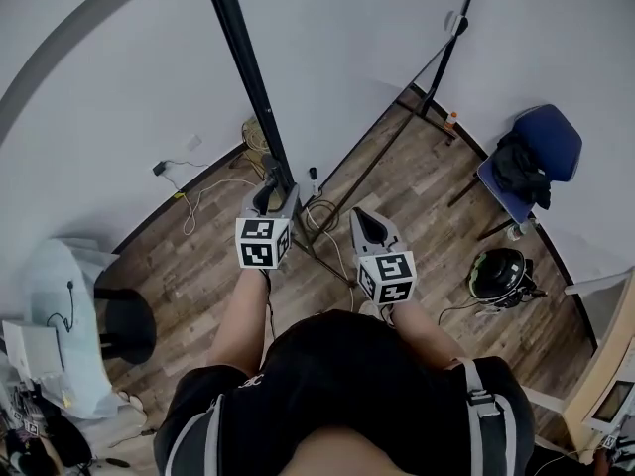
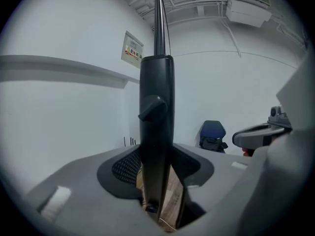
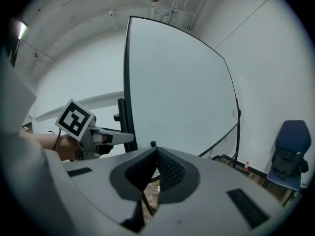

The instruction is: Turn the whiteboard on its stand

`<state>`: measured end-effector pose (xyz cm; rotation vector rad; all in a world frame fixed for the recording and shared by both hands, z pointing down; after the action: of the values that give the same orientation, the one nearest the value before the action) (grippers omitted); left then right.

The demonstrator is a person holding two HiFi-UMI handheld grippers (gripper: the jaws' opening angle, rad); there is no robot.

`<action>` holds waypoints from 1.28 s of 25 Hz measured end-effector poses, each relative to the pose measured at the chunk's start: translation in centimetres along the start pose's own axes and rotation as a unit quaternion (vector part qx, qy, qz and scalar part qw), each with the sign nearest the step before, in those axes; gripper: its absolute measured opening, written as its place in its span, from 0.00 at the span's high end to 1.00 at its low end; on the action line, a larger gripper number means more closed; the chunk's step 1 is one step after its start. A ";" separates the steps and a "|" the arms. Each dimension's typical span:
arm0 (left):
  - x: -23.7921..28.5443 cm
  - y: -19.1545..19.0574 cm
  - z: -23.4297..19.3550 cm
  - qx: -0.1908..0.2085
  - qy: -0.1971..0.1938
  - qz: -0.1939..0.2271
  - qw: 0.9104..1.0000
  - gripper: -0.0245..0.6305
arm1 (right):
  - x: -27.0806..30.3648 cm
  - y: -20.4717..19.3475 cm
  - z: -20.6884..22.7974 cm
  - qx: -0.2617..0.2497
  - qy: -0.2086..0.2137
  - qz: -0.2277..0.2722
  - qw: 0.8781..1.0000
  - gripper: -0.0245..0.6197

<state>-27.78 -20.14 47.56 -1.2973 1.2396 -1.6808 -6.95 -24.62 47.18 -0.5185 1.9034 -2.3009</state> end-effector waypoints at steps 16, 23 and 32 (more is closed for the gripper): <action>-2.4 -0.8 -0.2 -0.004 0.005 -0.004 1.000 0.68 | -1.4 -0.5 0.2 0.000 0.000 -0.011 1.000 0.95; -3.9 -1.4 -0.4 0.001 0.015 -0.004 1.000 0.68 | -1.6 -0.9 -0.2 0.002 0.011 -0.012 1.000 0.95; -4.9 -1.8 -0.2 0.001 0.023 -0.006 1.000 0.69 | -2.3 -1.0 0.1 0.003 0.018 -0.012 1.000 0.95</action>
<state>-26.49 -15.08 47.64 -1.2745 1.2582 -1.7279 -4.69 -23.78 47.76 -0.5055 1.9147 -2.3462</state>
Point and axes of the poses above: the fingertips, and each gripper's own axes: x forward along the fingers, z to its right, y out of its top, the point moved 7 cm from there along -x, backward along the fingers, and after that the axes turned 11 degrees about y, right-handed, at the moved point
